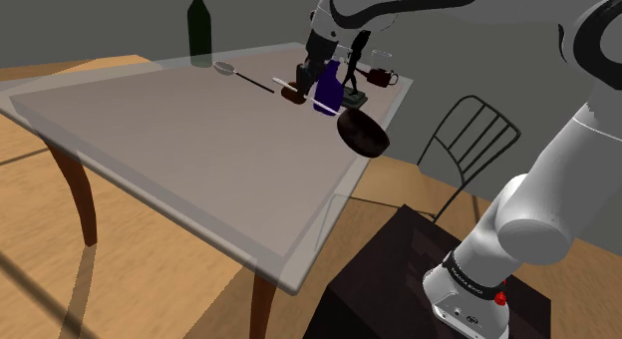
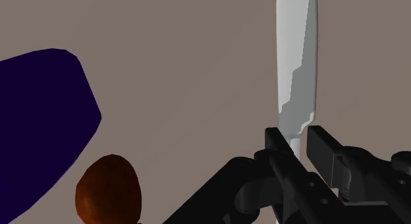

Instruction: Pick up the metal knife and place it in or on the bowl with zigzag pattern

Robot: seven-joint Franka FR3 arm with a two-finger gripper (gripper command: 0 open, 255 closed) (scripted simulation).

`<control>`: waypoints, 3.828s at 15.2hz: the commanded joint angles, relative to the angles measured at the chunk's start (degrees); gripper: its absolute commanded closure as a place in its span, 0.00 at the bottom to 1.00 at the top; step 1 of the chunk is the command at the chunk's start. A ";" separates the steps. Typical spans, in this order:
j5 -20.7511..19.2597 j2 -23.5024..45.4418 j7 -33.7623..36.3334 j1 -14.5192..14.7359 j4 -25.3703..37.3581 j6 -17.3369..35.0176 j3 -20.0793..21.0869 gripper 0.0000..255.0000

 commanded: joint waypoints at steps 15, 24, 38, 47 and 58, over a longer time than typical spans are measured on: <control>0.94 -21.81 -5.80 -2.26 -17.31 -4.80 -3.44 1.00; 0.59 -28.45 -7.97 -3.01 -26.42 -2.44 -4.98 1.00; 0.86 -27.07 -8.49 -2.93 -33.30 5.82 -5.06 1.00; 0.86 -27.10 -8.50 -2.94 -33.29 5.78 -5.07 0.00; 0.50 -30.11 -8.30 -3.18 -28.52 -2.01 -5.20 0.00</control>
